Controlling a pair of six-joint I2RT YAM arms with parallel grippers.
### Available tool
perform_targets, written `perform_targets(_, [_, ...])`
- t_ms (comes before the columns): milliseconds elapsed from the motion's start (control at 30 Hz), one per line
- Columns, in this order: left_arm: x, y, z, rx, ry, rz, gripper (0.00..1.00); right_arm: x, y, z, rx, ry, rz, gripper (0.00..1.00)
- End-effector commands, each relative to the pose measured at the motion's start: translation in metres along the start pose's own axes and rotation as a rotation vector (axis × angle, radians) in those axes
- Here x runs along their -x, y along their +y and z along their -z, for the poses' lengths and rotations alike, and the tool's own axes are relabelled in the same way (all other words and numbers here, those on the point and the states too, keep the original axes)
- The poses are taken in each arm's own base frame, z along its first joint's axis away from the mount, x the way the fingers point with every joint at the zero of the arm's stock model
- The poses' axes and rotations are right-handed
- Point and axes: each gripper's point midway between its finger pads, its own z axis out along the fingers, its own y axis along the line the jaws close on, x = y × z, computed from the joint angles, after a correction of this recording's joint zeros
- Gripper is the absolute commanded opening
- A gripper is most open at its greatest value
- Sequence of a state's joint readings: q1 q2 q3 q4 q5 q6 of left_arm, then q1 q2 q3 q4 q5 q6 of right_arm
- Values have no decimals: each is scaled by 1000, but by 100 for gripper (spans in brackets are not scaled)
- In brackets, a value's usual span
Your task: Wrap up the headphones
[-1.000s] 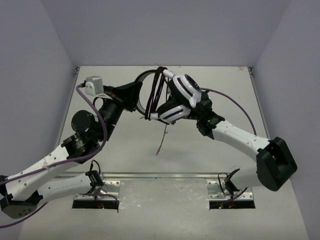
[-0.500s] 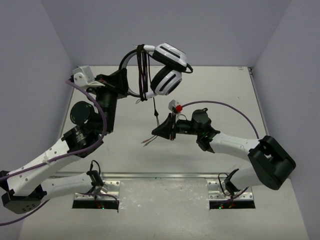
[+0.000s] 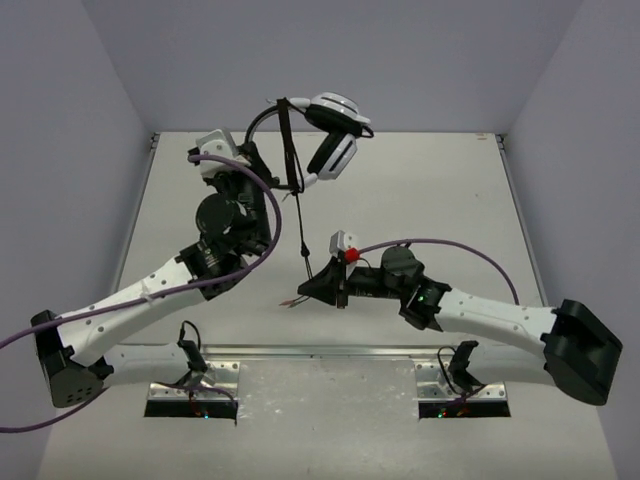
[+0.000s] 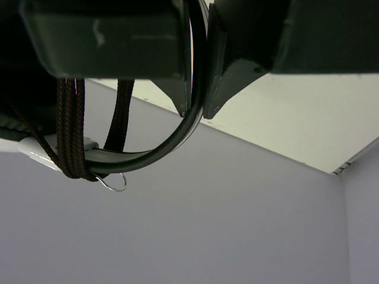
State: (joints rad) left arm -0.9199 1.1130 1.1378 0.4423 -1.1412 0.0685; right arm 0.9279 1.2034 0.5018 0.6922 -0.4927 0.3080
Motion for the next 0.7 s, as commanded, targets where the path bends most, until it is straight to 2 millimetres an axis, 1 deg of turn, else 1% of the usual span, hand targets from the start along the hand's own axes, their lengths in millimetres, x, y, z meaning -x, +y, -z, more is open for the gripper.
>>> perform_targets(0, [16, 19, -15, 108, -81, 89, 0, 0, 1, 8, -108, 88, 140, 1])
perform_targets(33, [4, 24, -19, 123, -60, 46, 0, 2, 1, 8, -123, 102, 179, 1])
perform_targets(67, [-8, 30, -27, 157, -52, 45, 0, 5, 13, 8, -102, 122, 194, 1])
perform_targets(100, [-18, 33, -31, 174, -44, 37, 0, 7, 19, 9, -94, 131, 210, 1])
perform_targets(133, [-34, 34, -35, 186, -22, 10, 0, 11, 19, 10, -109, 139, 242, 1])
perform_targets(167, [-43, 40, -39, 206, -13, -10, 0, 15, 26, 11, -104, 162, 258, 1])
perform_targets(233, [-71, 49, -42, 221, 23, -55, 0, 22, 22, 16, -157, 203, 322, 1])
perform_targets(267, [-87, 55, -40, 220, 49, -85, 0, 25, 20, 18, -173, 213, 340, 1])
perform_targets(300, [-97, 55, -40, 197, 66, -101, 0, 28, 18, 20, -187, 228, 372, 1])
perform_targets(333, [-106, 57, -38, 189, 81, -114, 0, 23, 11, 27, -222, 278, 385, 1])
perform_targets(367, [-115, 59, -36, 179, 98, -127, 0, 34, 10, 27, -232, 272, 406, 1])
perform_targets(400, [-136, 60, -30, 133, 142, -156, 0, 37, 5, 30, -252, 290, 445, 1])
perform_targets(433, [-142, 63, -26, 120, 154, -159, 0, 42, -4, 35, -301, 326, 470, 1])
perform_targets(467, [-161, 73, -18, 105, 189, -191, 0, 46, -9, 38, -325, 345, 495, 1])
perform_targets(500, [-165, 65, -13, 25, 209, -166, 0, 45, -15, 40, -341, 384, 544, 1])
perform_targets(533, [-172, 67, -5, -1, 224, -180, 0, 53, -21, 45, -380, 417, 569, 1])
perform_targets(567, [-189, 77, 6, -16, 255, -213, 0, 56, -25, 47, -397, 435, 594, 1])
perform_targets(600, [-197, 73, 12, -66, 277, -221, 0, 61, -30, 51, -411, 457, 641, 1])
perform_targets(633, [-202, 75, 20, -83, 293, -226, 0, 62, -35, 54, -433, 488, 663, 1])
perform_targets(667, [-215, 83, 28, -97, 328, -250, 0, 75, -40, 58, -475, 489, 691, 1])
